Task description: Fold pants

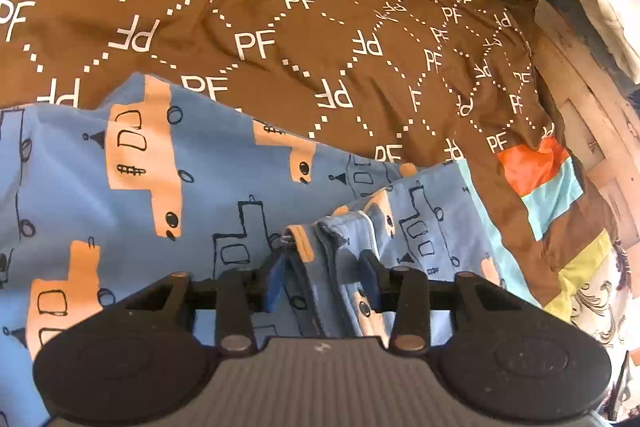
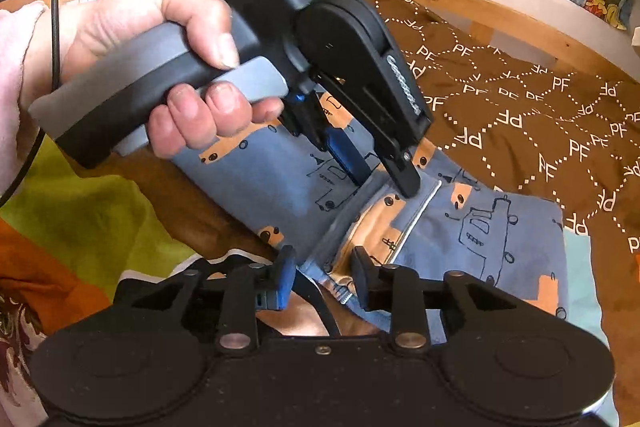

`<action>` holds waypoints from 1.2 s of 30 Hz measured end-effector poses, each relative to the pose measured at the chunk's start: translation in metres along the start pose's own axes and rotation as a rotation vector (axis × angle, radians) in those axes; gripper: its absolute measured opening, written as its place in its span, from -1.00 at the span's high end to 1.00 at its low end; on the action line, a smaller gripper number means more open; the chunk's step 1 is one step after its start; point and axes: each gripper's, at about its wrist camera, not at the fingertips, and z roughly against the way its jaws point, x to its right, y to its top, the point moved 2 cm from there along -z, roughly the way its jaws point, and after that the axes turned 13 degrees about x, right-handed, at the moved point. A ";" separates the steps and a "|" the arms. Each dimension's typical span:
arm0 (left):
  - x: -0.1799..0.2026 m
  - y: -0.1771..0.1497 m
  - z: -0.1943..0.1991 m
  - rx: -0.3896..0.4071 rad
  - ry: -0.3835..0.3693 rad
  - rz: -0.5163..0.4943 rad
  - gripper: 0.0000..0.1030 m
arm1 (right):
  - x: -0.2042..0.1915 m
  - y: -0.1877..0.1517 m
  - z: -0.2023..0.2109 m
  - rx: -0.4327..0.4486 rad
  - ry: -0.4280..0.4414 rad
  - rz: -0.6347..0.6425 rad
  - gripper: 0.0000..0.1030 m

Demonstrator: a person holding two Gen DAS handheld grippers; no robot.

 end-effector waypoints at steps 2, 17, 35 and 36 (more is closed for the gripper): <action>0.002 0.000 -0.001 0.002 0.003 -0.003 0.62 | -0.001 0.000 0.000 -0.001 -0.006 0.009 0.55; 0.001 0.008 0.024 0.048 0.065 -0.053 0.79 | 0.004 0.018 0.005 0.073 0.053 -0.076 0.77; -0.045 0.016 0.038 0.024 0.195 -0.122 0.40 | -0.030 0.034 -0.045 0.045 0.228 -0.048 0.61; -0.044 0.017 0.039 0.031 0.207 -0.125 0.19 | -0.026 0.035 -0.041 0.040 0.229 -0.051 0.51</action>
